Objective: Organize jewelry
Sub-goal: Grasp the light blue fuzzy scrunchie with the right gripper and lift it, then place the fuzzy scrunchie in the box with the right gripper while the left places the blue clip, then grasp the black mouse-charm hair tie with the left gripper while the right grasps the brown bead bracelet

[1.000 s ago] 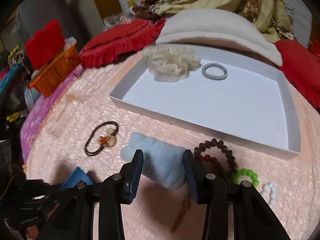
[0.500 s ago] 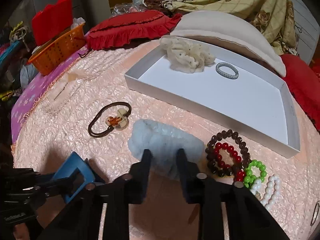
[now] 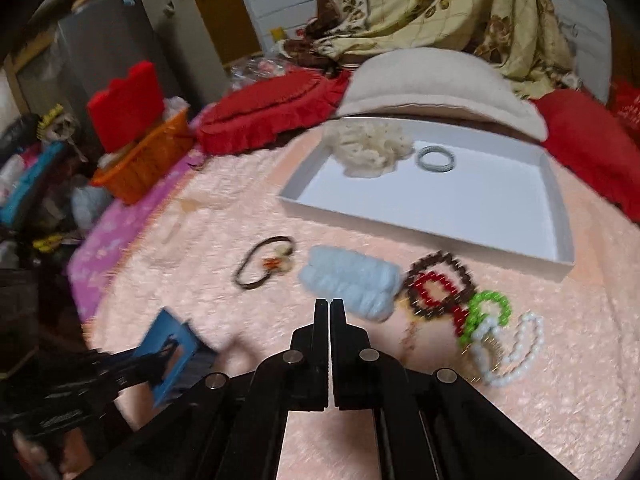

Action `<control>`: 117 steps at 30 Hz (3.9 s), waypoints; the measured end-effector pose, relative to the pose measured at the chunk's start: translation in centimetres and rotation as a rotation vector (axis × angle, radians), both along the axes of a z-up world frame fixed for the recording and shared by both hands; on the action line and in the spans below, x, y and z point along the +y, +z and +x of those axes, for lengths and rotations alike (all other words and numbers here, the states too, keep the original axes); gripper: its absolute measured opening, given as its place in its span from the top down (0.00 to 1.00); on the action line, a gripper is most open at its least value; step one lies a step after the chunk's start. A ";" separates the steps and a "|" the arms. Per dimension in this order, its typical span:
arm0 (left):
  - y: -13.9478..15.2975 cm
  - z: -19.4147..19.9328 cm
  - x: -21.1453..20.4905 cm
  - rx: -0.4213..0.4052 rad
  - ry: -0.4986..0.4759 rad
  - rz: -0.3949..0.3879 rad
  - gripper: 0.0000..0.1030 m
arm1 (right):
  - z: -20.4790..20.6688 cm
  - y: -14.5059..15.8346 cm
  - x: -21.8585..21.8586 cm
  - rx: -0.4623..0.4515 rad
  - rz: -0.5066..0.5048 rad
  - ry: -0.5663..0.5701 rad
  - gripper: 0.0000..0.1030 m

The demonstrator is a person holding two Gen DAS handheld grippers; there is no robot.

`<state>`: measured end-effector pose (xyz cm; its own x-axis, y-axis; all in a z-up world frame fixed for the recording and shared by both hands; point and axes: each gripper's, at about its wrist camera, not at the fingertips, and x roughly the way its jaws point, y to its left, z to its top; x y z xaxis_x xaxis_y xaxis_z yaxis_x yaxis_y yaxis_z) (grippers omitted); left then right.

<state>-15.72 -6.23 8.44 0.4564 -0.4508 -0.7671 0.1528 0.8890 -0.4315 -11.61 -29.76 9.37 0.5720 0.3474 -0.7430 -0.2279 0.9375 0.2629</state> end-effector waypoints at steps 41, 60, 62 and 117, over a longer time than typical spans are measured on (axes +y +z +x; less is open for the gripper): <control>3.0 16.8 -6.9 0.004 -0.115 0.023 0.87 | 12.4 -0.1 -11.8 0.040 0.082 -0.360 0.77; -1.4 27.4 -13.6 0.023 -0.138 0.082 0.64 | 21.0 -3.4 -17.6 0.073 0.074 -0.483 0.50; -0.6 26.8 -13.3 0.017 -0.139 0.066 0.64 | 20.2 -2.8 -17.9 0.060 0.071 -0.486 0.49; 2.8 7.7 -2.3 -0.120 -0.097 0.175 0.97 | 4.5 0.3 -6.1 0.009 0.053 -0.193 0.92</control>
<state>-8.00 -8.52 11.27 0.5103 -0.3620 -0.7801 0.2822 0.9273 -0.2458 -7.08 -35.86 9.72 0.6250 0.2706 -0.7322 -0.0424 0.9484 0.3143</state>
